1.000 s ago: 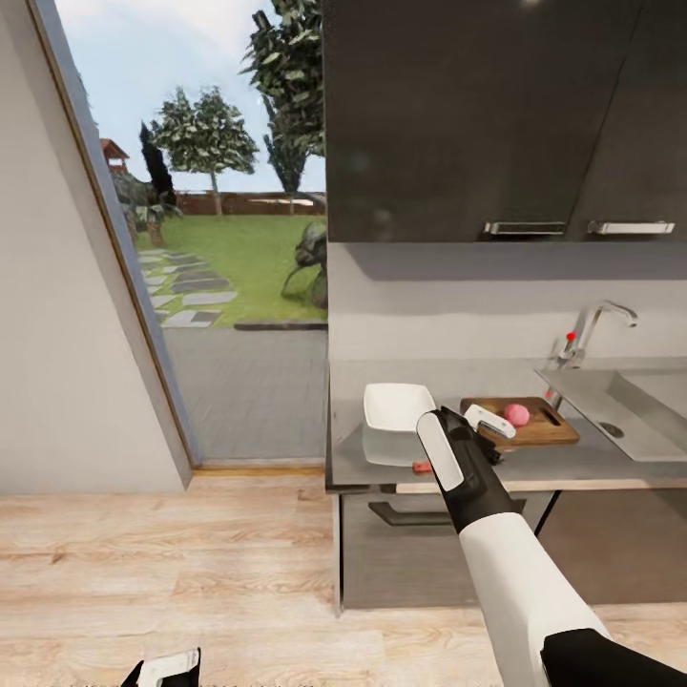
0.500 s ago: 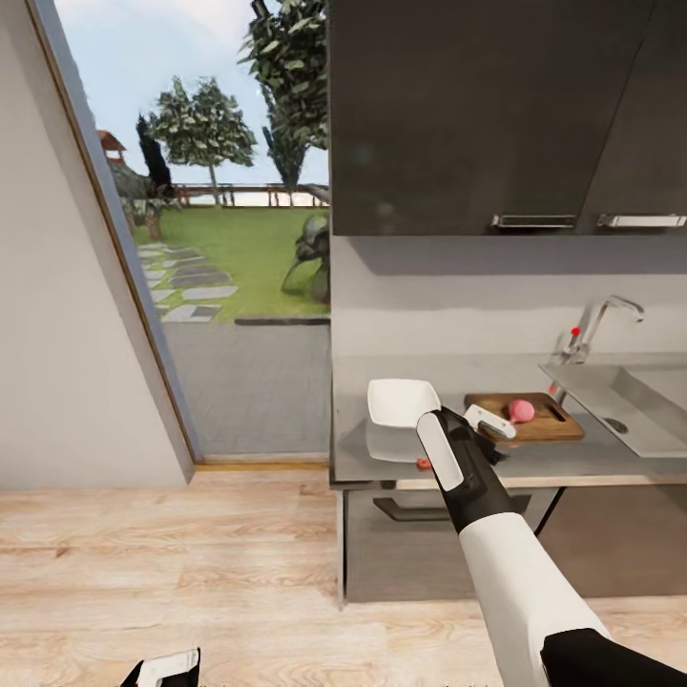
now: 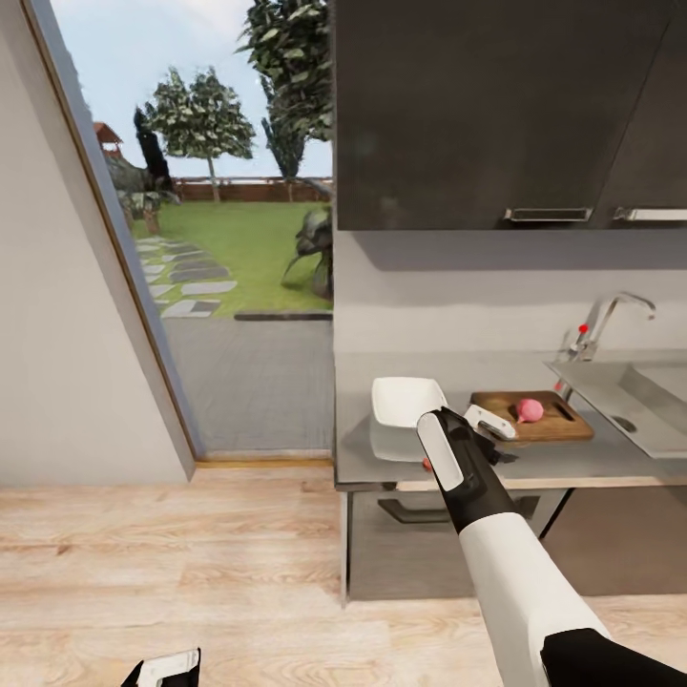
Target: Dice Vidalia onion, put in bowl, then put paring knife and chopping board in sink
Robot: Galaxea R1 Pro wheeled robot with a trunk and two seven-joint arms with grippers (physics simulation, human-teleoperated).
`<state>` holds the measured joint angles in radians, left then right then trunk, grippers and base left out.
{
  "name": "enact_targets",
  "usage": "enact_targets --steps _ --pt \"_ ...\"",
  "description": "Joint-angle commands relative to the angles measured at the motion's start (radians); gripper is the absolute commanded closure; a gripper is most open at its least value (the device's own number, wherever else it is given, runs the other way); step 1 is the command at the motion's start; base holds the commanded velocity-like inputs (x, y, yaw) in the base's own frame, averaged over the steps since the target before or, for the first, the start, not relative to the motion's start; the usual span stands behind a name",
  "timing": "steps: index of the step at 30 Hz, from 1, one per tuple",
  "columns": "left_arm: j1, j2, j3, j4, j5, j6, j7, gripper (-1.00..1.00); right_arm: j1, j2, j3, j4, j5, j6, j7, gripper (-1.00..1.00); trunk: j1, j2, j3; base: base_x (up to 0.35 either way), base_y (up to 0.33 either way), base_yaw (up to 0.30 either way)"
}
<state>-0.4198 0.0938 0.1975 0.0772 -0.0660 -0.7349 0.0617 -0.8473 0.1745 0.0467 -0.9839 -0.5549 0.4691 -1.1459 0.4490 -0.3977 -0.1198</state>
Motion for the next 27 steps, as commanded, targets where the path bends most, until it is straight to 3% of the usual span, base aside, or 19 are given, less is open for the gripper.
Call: enact_targets --steps 1,27 --pt "-0.002 0.001 0.002 0.004 -0.007 -0.006 0.007 -1.00 -0.001 0.000 0.001 -0.001 -0.003 0.009 -0.006 -1.00 0.001 -0.002 -0.003 0.179 0.141 0.000" --pt "-0.002 0.001 0.002 0.004 -0.008 -0.006 0.006 -1.00 -0.001 0.000 0.002 0.030 0.002 0.008 -0.007 -1.00 0.001 -0.002 -0.031 0.020 0.015 0.000"
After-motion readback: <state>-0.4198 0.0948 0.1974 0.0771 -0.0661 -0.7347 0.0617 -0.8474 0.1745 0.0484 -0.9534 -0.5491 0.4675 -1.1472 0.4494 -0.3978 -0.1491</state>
